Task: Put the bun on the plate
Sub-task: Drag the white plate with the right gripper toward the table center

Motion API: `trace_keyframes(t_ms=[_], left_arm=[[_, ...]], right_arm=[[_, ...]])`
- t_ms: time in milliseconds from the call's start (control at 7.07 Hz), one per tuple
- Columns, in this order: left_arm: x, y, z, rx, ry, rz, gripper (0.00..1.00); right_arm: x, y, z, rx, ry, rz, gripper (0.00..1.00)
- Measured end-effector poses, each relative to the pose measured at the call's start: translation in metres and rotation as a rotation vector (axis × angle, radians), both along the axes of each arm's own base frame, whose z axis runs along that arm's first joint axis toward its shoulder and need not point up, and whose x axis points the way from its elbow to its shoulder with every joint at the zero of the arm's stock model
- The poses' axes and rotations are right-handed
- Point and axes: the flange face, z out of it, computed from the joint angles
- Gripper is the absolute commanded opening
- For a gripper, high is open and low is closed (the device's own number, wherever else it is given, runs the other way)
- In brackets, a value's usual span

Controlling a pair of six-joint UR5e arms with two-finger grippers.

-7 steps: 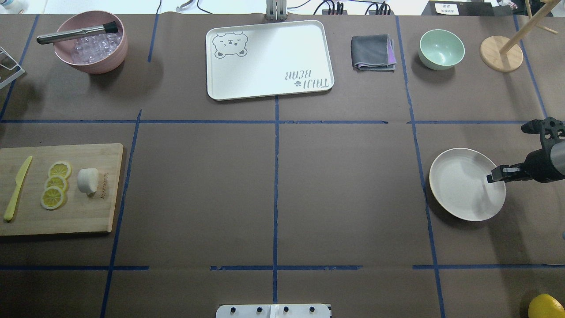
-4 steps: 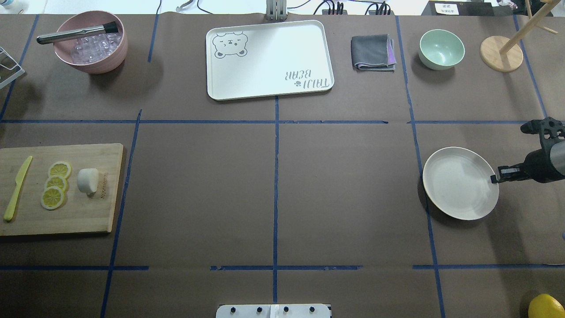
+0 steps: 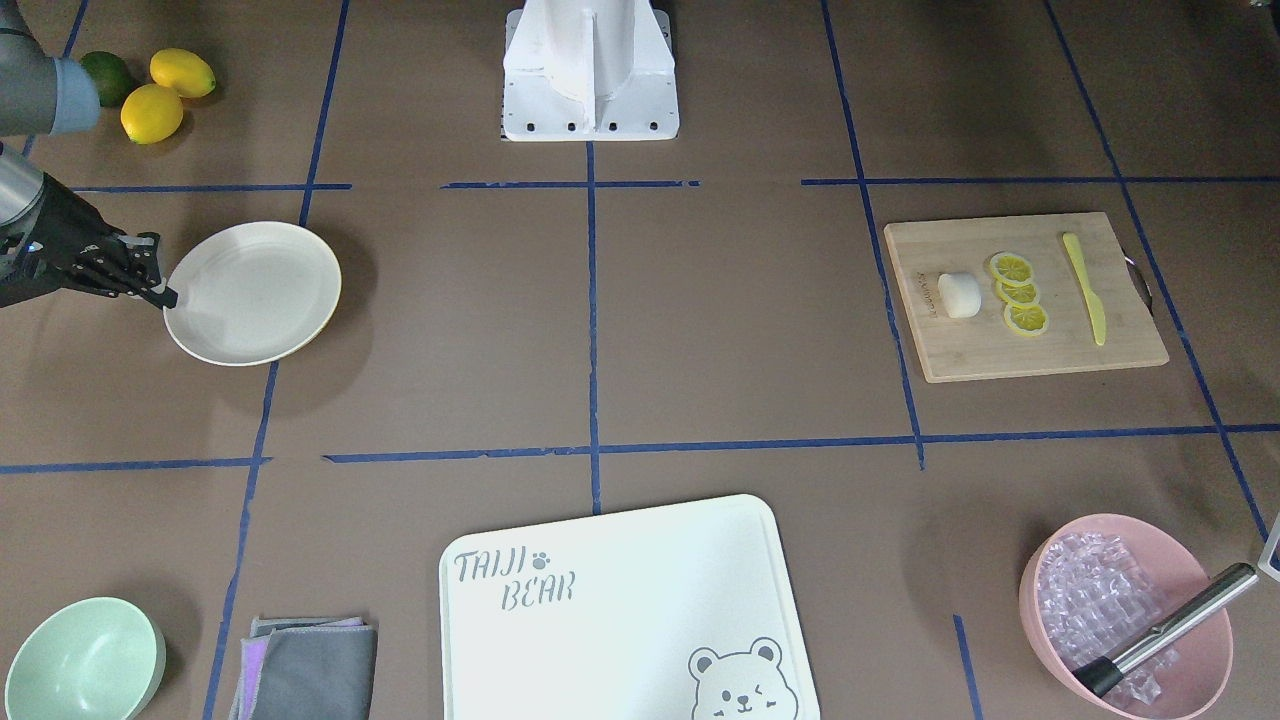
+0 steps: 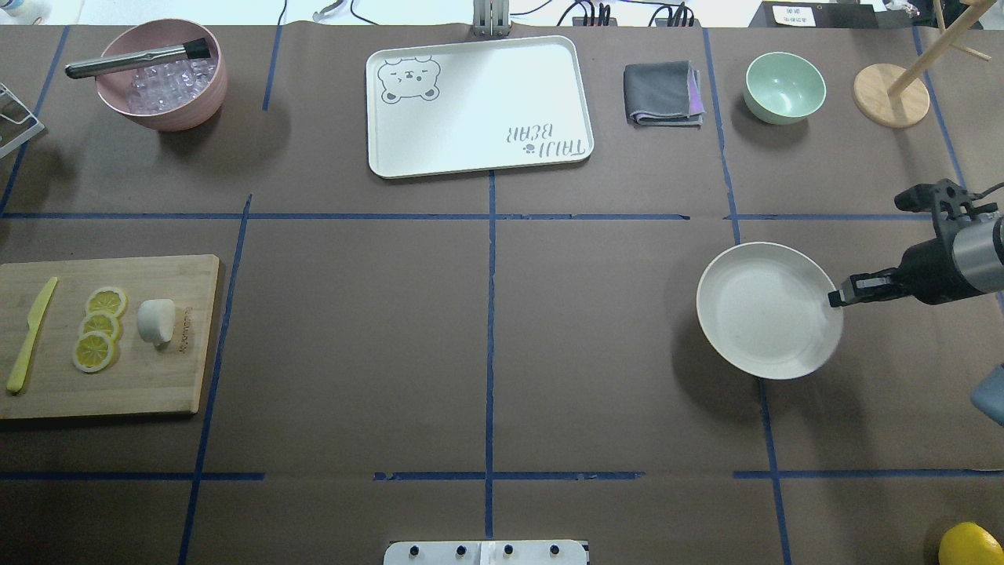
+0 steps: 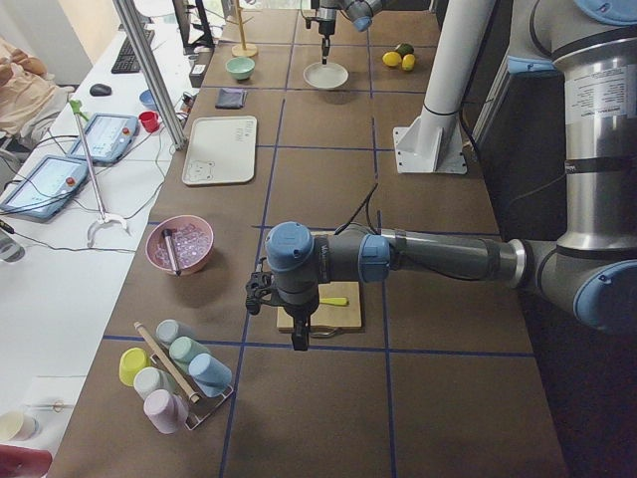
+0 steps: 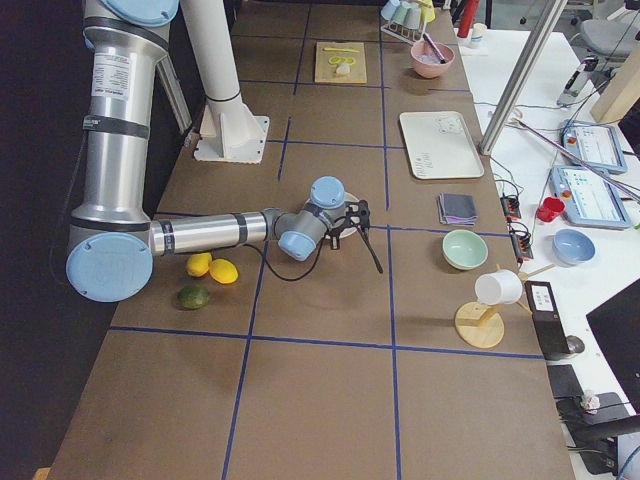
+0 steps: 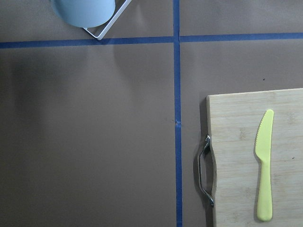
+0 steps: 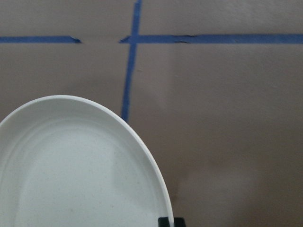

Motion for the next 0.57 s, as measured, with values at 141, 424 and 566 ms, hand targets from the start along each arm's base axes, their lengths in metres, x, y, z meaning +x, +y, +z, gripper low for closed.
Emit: trace_keyframes(t_ms=[141,424,566], left_arm=[[0.000,0.000,0.000,0.000,0.000,0.000,1.00],[0.000,0.000,0.000,0.000,0.000,0.000,1.00],[0.000,0.000,0.000,0.000,0.000,0.000,1.00]], right_arm=[[-0.023,-0.010,-0.033,-0.005,-0.044,0.007,0.00],[-0.098,-0.026,-0.110,-0.038,-0.089,0.026,0.00],[-0.147,-0.024,-0.148,-0.049,-0.073,0.045,0.00]])
